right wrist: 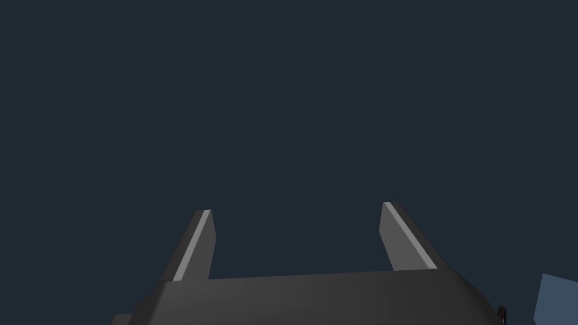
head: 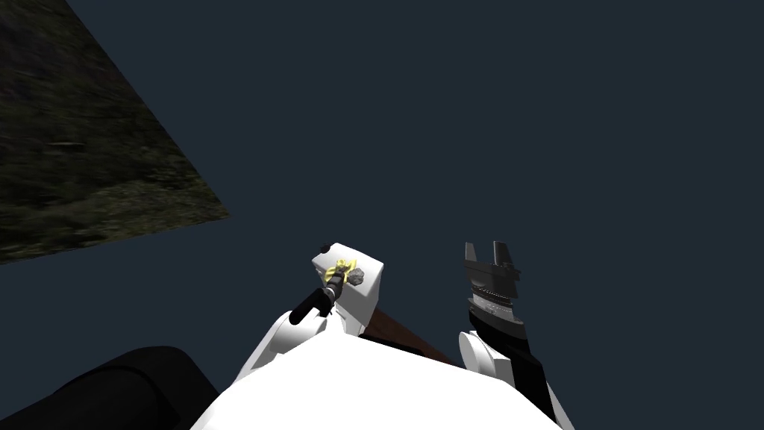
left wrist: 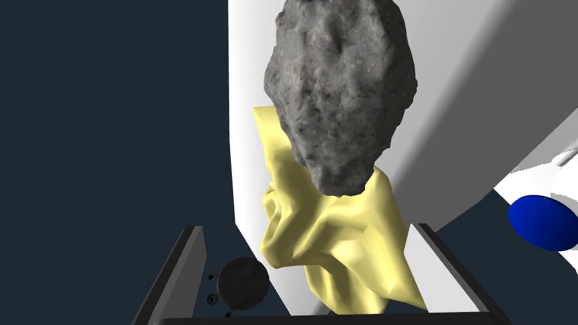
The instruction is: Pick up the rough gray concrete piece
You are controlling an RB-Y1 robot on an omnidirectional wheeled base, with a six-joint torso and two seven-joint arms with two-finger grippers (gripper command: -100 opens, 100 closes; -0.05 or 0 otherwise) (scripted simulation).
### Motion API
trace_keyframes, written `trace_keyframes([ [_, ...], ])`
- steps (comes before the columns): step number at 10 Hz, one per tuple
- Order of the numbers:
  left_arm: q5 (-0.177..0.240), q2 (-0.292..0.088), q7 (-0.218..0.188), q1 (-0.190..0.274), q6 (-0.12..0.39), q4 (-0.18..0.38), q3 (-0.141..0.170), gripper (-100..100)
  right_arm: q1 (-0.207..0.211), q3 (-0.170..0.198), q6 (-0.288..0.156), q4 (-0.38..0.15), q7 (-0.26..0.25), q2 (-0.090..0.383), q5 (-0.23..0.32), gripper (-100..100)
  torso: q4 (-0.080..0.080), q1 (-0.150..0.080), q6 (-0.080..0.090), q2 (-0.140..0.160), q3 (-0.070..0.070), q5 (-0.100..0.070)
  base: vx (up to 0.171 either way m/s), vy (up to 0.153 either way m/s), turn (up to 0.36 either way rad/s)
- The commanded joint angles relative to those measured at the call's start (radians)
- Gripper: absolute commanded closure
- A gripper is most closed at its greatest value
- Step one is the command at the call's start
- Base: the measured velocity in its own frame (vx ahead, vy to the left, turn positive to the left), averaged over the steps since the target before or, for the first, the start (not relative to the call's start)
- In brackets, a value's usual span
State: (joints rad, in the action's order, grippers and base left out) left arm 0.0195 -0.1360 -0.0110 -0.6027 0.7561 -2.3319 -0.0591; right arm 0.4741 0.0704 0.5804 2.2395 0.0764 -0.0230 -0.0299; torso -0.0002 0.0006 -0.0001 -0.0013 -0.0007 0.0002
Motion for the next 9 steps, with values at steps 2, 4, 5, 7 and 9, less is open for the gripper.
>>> trace_keyframes([
  [2,-0.012,-0.005,-0.018,0.000,0.053,-0.014,-0.016,-100,0.000,0.000,0.000,0.000,0.000,0.000,0.000,0,0.000,0.000,0.000,0.001,0.000,0.000,0.004,0.010,-0.049],
  [4,-0.019,-0.010,-0.029,-0.002,0.083,-0.022,-0.026,-100,0.000,0.000,0.000,0.000,0.000,0.000,0.000,0,0.000,0.000,0.000,0.000,0.000,0.000,0.010,0.012,-0.065],
  [5,-0.023,-0.017,-0.037,-0.003,0.107,-0.028,-0.033,-100,0.000,0.000,0.000,0.000,0.000,0.000,0.000,0,0.000,0.000,0.000,0.001,0.000,0.000,0.017,0.010,-0.064],
  [7,-0.025,-0.018,-0.037,-0.004,0.110,-0.030,-0.035,-100,0.000,0.000,0.000,0.000,0.000,0.000,0.000,0,0.000,0.000,0.000,0.001,0.000,0.000,0.002,0.004,-0.018],
  [9,-0.018,-0.020,-0.043,0.016,0.100,0.003,-0.017,-100,0.000,0.000,0.000,0.000,0.000,0.000,0.000,0,0.000,-0.001,0.000,0.001,0.001,0.000,0.002,-0.003,-0.051],
])
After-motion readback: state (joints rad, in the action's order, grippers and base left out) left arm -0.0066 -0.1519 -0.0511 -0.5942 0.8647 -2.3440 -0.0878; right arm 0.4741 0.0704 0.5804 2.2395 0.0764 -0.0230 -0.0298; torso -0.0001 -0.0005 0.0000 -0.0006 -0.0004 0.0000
